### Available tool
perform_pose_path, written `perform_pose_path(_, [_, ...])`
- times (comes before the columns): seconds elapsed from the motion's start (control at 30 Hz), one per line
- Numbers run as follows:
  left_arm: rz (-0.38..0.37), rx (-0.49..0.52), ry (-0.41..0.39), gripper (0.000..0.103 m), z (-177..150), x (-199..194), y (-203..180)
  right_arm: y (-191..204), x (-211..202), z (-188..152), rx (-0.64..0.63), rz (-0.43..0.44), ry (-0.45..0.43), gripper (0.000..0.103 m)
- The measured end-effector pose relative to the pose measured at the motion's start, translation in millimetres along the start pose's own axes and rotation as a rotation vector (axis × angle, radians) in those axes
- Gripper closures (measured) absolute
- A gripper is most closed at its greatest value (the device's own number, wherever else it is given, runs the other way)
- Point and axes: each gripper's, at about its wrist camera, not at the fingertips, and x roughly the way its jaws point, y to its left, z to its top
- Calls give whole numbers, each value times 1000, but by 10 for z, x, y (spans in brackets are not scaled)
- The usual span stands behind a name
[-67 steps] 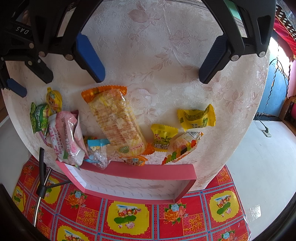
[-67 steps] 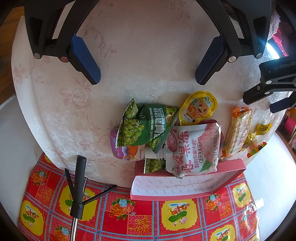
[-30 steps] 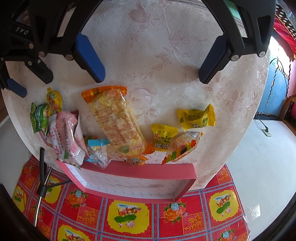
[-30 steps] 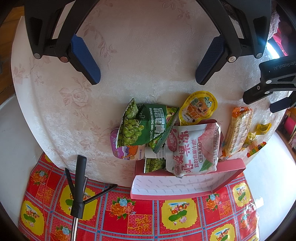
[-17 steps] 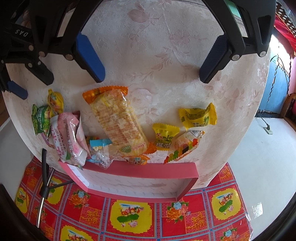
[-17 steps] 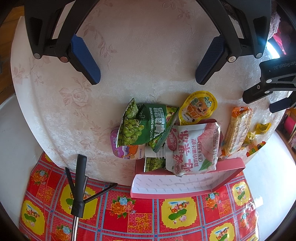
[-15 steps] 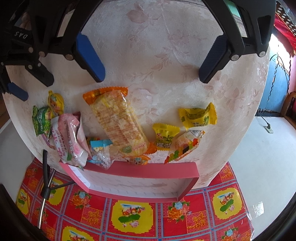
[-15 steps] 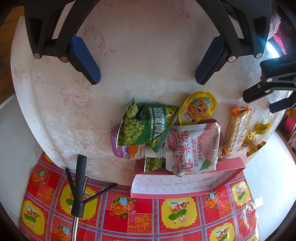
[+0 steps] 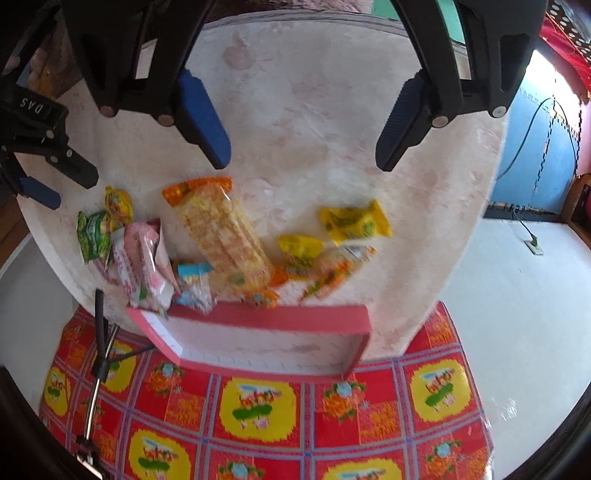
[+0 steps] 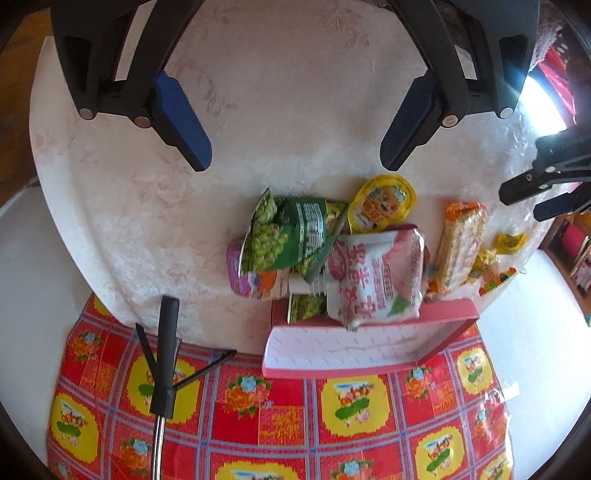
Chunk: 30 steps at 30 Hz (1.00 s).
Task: Organize snacks
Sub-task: 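Grasp the striped candy-stick pack with the left tool while the right tool grasps the green pea bag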
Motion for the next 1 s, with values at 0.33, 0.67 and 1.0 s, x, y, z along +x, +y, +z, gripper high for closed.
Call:
perform_pose_path(0.33, [-50, -49, -47, 20, 293, 15, 340, -11, 4, 112, 15, 9, -24, 13])
perform_pose_path(0.67, [-70, -45, -44, 32, 535, 264, 380, -73, 89, 196, 48, 21, -18, 24])
perform_pose_path(1.0, [-110, -40, -14, 43, 636, 505, 388, -133, 191, 270, 69, 32, 3, 32])
